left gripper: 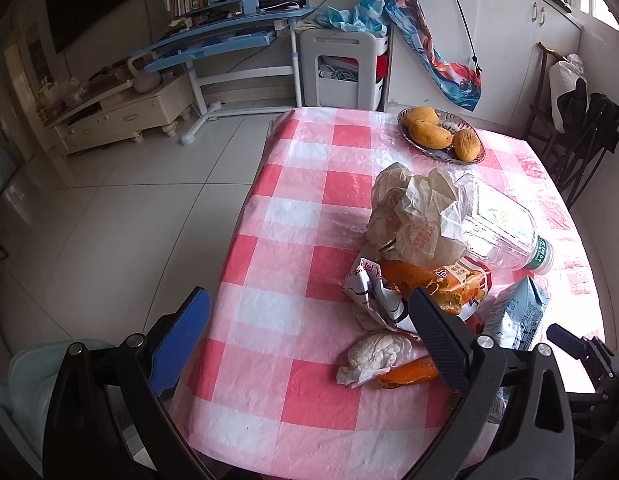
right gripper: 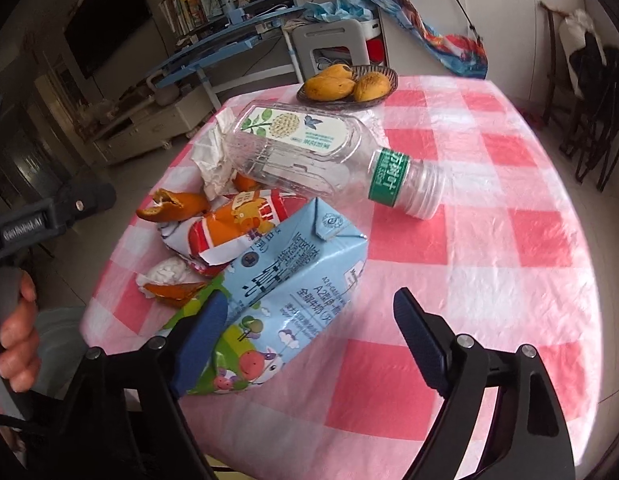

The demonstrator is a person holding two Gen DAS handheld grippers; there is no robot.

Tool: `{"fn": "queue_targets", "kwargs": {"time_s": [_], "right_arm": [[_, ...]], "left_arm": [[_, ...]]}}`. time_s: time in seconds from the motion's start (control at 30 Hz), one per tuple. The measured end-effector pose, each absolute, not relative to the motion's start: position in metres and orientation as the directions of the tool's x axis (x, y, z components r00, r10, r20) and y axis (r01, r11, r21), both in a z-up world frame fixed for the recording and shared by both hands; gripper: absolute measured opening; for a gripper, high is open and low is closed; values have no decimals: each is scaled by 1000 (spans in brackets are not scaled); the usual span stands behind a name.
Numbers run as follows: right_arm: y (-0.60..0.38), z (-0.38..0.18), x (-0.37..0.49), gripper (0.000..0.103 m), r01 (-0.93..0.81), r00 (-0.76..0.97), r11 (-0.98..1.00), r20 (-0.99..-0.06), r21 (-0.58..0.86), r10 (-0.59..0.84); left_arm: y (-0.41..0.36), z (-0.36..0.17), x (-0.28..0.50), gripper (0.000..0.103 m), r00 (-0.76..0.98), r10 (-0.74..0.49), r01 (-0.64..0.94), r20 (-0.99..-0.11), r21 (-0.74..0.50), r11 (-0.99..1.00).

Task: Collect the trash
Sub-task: 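Move the right tool toward the blue milk carton on the table, then close the right tool on the blue milk carton while the left tool grasps the orange peel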

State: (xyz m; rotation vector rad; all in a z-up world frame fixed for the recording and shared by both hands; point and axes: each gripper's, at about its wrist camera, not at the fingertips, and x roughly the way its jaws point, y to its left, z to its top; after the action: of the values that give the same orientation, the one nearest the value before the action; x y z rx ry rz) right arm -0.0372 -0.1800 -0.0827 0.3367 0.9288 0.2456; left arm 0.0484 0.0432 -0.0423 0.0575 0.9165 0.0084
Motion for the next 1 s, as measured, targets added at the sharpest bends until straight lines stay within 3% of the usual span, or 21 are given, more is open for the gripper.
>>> {"fn": "queue_targets", "kwargs": {"time_s": [0.2,0.4,0.53,0.63,0.73,1.0], "right_arm": [[-162,-90,-28,83,-49,556,924,-757,380,342],[-172,-86,-32,79,-50,546,935,-774,351,320],[-187,-80,-41,75,-52,552,950,-784,307,283],[-202,-86,-42,75,-9,547,915,-764,402,341],[-202,-88,-39,75,1,547,863,-723,505,422],[-171,-87,-36,76,-41,530,911,-764,411,369]], "left_arm": [[41,-46,47,96,606,18,44,-795,57,997],[29,-42,40,95,613,-76,149,-786,20,989],[2,-52,31,83,583,-117,287,-804,69,956],[-13,-63,24,71,569,-91,345,-817,137,928],[-16,-66,20,66,568,-88,374,-819,162,913],[-26,-77,10,50,531,-121,490,-839,187,851]]}}
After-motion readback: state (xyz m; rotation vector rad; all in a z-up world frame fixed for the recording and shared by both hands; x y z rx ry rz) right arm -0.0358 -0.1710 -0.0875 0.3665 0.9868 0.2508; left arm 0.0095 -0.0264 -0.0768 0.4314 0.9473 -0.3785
